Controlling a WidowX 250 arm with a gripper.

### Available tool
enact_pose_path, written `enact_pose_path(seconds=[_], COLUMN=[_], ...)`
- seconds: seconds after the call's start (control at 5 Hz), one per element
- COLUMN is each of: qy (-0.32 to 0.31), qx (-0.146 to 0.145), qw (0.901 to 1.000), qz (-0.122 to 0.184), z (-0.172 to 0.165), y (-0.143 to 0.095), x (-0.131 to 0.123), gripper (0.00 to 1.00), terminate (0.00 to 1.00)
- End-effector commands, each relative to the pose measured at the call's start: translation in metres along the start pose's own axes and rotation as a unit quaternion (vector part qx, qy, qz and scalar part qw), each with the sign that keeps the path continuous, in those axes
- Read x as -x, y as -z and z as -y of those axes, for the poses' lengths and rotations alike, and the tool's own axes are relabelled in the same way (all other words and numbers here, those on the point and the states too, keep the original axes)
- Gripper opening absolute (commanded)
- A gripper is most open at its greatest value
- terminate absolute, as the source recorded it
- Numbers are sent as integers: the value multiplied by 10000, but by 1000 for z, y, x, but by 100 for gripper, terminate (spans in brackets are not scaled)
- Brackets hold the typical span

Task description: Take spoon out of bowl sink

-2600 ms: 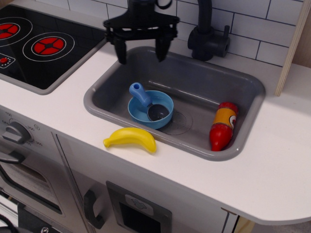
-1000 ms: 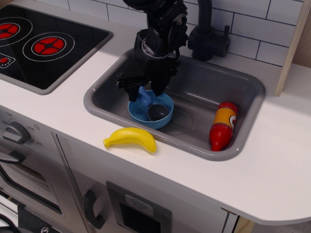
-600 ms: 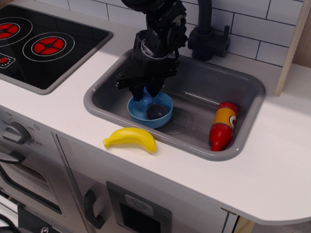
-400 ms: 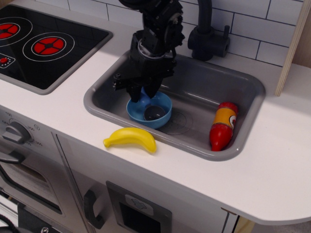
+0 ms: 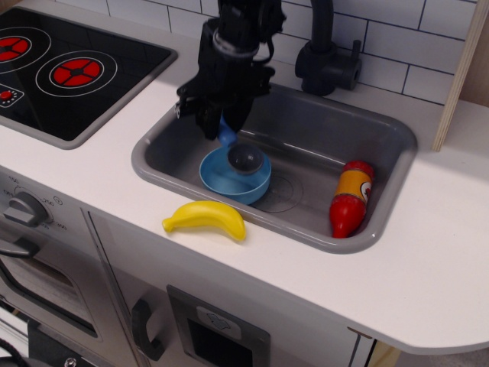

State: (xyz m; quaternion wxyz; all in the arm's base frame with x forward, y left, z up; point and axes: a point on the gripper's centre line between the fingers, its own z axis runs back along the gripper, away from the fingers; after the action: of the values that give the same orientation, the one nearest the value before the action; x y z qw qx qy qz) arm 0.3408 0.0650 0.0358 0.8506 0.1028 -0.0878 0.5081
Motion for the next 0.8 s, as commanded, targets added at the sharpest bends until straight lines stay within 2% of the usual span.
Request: enact_pose_path(seconds=[0.0,0.2,0.4,0.6], qy=[-552,-871,-952,-1235], qx=[351,304,261,491], qw=[9979,9957,9943,9900], qz=[-8,107,403,472], z=[28,40,44,46], y=[-31,-24,-7,0], x=[-25,-26,-21,-17], gripper=[0,0,0,0], terminate=[0,0,0,0])
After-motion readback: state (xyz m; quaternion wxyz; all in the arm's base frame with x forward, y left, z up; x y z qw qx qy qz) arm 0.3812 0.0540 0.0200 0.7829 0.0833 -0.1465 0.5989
